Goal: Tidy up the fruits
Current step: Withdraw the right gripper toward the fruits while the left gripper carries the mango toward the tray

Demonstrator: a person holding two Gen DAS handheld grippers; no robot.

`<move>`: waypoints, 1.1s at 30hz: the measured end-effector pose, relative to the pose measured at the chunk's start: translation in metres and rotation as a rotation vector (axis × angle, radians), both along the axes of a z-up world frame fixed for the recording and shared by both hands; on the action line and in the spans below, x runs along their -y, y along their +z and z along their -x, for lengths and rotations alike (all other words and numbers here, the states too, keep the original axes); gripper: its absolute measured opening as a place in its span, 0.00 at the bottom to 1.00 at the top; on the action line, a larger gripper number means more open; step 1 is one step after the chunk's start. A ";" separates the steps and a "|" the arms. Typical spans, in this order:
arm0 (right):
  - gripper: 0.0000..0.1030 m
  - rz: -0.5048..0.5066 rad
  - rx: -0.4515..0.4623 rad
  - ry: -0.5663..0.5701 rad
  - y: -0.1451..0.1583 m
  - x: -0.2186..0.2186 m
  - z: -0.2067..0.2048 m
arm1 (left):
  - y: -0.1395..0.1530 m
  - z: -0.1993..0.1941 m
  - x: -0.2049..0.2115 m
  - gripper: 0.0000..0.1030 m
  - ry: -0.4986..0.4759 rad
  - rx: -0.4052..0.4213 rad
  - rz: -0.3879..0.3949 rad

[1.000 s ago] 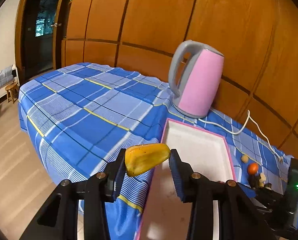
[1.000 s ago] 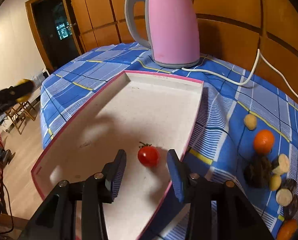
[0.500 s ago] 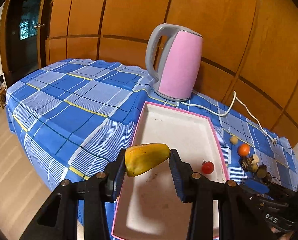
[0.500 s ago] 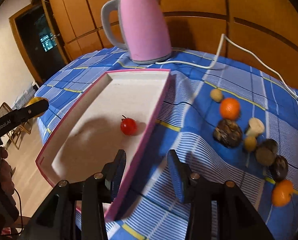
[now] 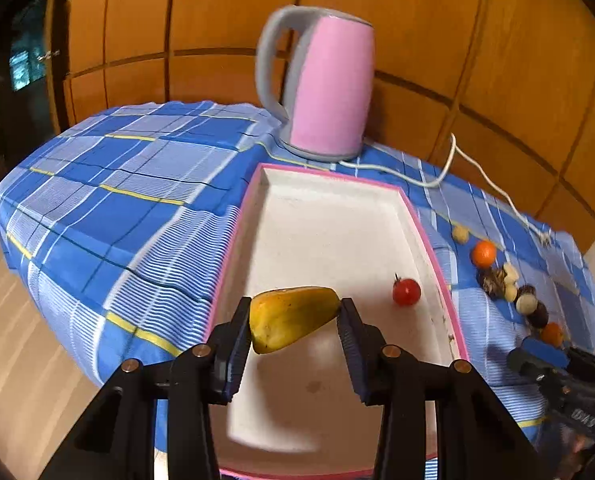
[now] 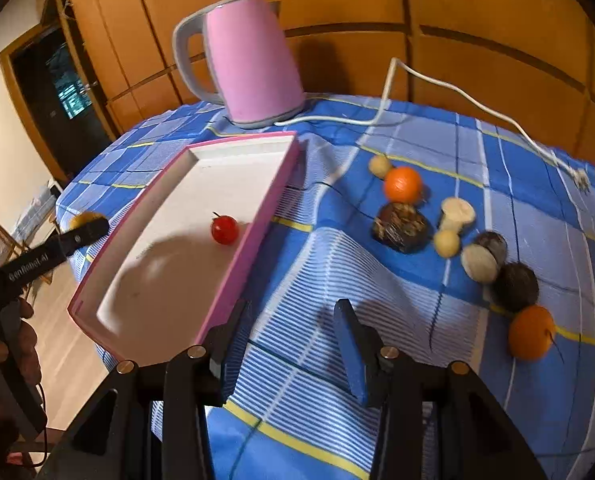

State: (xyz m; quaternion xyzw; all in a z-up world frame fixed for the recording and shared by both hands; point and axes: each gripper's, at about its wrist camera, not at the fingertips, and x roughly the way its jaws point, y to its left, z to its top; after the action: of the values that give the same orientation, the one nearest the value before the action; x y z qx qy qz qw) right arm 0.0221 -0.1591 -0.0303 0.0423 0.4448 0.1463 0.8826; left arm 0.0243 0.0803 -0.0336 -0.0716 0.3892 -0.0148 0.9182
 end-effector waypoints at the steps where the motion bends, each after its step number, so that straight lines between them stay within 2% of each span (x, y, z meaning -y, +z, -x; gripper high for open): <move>1: 0.42 -0.002 -0.004 -0.007 0.000 0.002 0.001 | -0.003 -0.002 0.002 0.41 -0.009 -0.013 -0.001; 6: 0.42 0.009 0.005 -0.034 0.004 0.012 0.008 | 0.000 -0.015 0.001 0.41 -0.008 -0.009 0.025; 11: 0.42 0.006 0.000 -0.075 0.004 0.026 0.015 | 0.016 -0.026 -0.018 0.41 0.037 0.033 0.029; 14: 0.42 0.004 -0.009 -0.099 0.001 0.034 0.017 | 0.024 -0.027 -0.043 0.41 0.119 0.069 0.014; 18: 0.42 -0.001 -0.017 -0.122 -0.001 0.042 0.018 | 0.022 -0.032 -0.088 0.41 0.244 0.050 0.019; 24: 0.42 0.014 -0.017 -0.139 0.001 0.045 0.015 | 0.010 -0.071 -0.157 0.41 0.410 -0.001 -0.016; 28: 0.42 0.036 -0.006 -0.151 0.006 0.047 0.018 | 0.008 -0.079 -0.193 0.41 0.538 -0.011 -0.016; 31: 0.42 0.043 -0.010 -0.166 0.008 0.052 0.018 | 0.011 -0.065 -0.208 0.41 0.579 -0.004 0.039; 33: 0.42 0.040 -0.009 -0.182 0.010 0.061 0.022 | 0.018 -0.046 -0.199 0.41 0.537 0.025 0.027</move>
State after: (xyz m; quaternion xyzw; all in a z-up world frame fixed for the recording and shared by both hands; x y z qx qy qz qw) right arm -0.0001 -0.2197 -0.0198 0.0657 0.4458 0.0564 0.8910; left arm 0.0699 0.2788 -0.0158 -0.1844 0.3445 0.2232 0.8930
